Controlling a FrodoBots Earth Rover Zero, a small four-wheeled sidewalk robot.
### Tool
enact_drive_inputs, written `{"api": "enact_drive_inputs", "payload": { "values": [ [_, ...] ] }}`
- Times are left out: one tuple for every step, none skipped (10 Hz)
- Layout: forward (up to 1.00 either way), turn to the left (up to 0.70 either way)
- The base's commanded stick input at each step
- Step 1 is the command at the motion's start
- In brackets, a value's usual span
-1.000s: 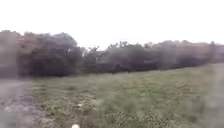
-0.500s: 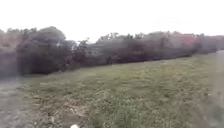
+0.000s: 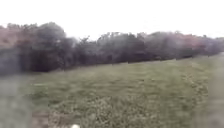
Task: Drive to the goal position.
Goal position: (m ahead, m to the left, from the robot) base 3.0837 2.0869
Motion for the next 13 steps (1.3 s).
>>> {"api": "enact_drive_inputs", "payload": {
  "values": [
    [1.0,0.15],
    [1.0,0.26],
    [1.0,0.37],
    [1.0,0.04],
    [1.0,0.01],
    [1.0,-0.07],
    [1.0,-0.17],
    [1.0,-0.4],
    [1.0,-0.4],
    [1.0,-0.4],
    [1.0,-0.4],
    [1.0,-0.4],
    [1.0,-0.4]
  ]
}}
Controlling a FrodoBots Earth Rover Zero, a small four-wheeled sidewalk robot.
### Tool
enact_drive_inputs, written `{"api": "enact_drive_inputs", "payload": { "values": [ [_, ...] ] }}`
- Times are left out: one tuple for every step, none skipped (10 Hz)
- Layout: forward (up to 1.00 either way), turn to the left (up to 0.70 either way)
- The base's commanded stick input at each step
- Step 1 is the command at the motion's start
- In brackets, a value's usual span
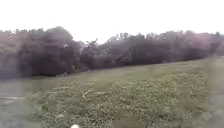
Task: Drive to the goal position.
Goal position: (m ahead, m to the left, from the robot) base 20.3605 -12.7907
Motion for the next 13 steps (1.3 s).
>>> {"api": "enact_drive_inputs", "payload": {
  "values": [
    [1.0,-0.4],
    [1.0,-0.4],
    [1.0,-0.4],
    [1.0,-0.4],
    [1.0,-0.4],
    [1.0,-0.4],
    [1.0,-0.4],
    [1.0,-0.31],
    [1.0,-0.15],
    [1.0,0.0],
    [1.0,0.0],
    [1.0,0.0],
    [1.0,0.0]
  ]
}}
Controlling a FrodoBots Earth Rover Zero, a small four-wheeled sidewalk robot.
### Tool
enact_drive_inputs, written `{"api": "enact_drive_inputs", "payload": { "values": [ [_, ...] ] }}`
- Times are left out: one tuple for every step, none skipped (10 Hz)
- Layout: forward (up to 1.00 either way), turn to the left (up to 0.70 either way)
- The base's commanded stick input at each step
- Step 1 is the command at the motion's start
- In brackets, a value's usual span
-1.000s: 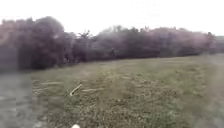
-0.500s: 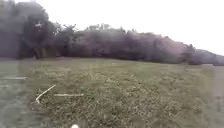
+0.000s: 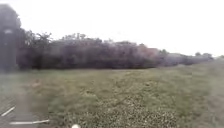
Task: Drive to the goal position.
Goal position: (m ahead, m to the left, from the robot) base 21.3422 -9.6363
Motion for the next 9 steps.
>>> {"api": "enact_drive_inputs", "payload": {
  "values": [
    [1.0,0.0],
    [1.0,0.0],
    [1.0,0.0],
    [1.0,0.0],
    [1.0,0.0],
    [1.0,0.0],
    [1.0,0.0],
    [1.0,0.0],
    [1.0,0.0]
  ]
}}
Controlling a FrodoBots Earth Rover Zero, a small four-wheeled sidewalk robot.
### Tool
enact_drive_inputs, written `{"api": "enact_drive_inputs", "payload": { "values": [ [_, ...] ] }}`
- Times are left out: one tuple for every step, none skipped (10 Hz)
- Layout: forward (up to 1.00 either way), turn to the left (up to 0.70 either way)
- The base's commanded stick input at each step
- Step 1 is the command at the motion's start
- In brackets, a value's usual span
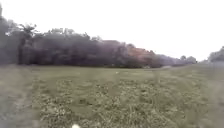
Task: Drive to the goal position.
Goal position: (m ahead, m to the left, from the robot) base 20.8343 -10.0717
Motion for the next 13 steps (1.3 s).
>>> {"api": "enact_drive_inputs", "payload": {
  "values": [
    [1.0,0.0],
    [1.0,0.0],
    [1.0,0.0],
    [1.0,0.0],
    [1.0,0.0],
    [0.88,0.0],
    [0.43,0.0],
    [0.0,0.0],
    [0.0,0.0],
    [0.0,0.0],
    [0.0,0.0],
    [0.0,0.0],
    [0.0,0.0]
  ]
}}
